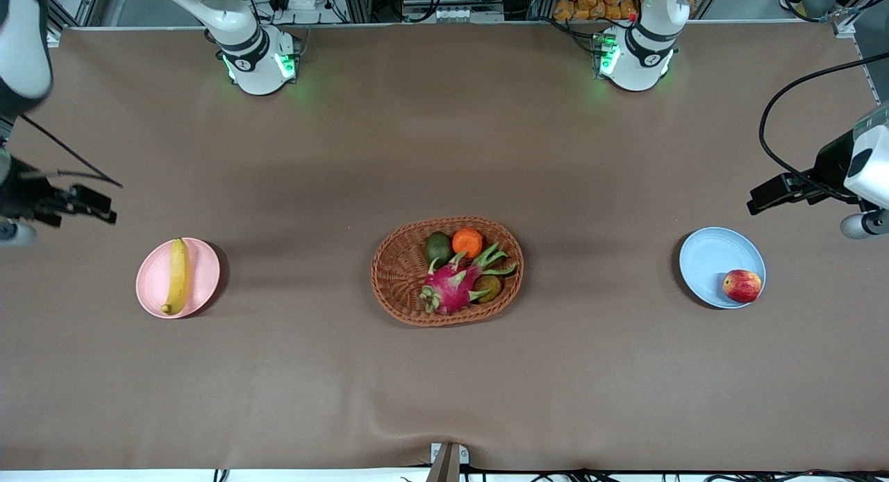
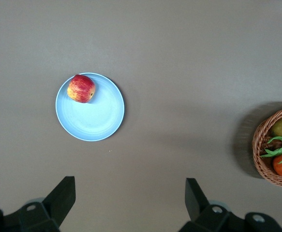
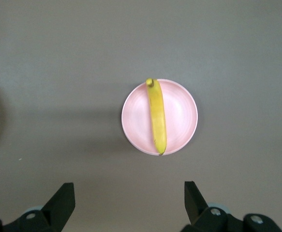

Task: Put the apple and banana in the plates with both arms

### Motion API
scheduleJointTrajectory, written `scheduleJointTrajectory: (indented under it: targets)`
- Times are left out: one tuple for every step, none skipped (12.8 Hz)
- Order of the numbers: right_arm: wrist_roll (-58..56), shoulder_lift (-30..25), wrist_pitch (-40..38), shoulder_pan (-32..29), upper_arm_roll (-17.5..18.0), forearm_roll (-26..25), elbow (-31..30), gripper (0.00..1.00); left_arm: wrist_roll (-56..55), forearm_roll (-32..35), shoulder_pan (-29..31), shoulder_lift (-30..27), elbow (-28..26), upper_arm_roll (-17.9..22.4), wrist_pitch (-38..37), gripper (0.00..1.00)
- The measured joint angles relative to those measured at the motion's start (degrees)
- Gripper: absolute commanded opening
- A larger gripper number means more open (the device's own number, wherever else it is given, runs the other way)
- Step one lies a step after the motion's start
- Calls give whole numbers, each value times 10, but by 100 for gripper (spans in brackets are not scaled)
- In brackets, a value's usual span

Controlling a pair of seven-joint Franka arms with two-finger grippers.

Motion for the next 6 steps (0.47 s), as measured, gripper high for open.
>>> scheduleJointTrajectory:
  targets:
    - [27,-14,-23,0,5,0,2,100,0,0,0,0,1,0,0,100]
    - [47,-23,-47,1,10,0,11,100,0,0,0,-2,2,0,0,100]
    - [59,-27,-69,3,14,0,27,100,0,0,0,-4,2,0,0,100]
    - [65,-29,-90,3,15,0,47,100,0,0,-1,-8,3,-1,-1,100]
    - [65,-29,-112,3,15,0,66,100,0,0,-1,-12,3,-1,-2,100]
    - [65,-29,-138,3,14,0,89,100,0,0,-1,-16,3,-2,-5,100]
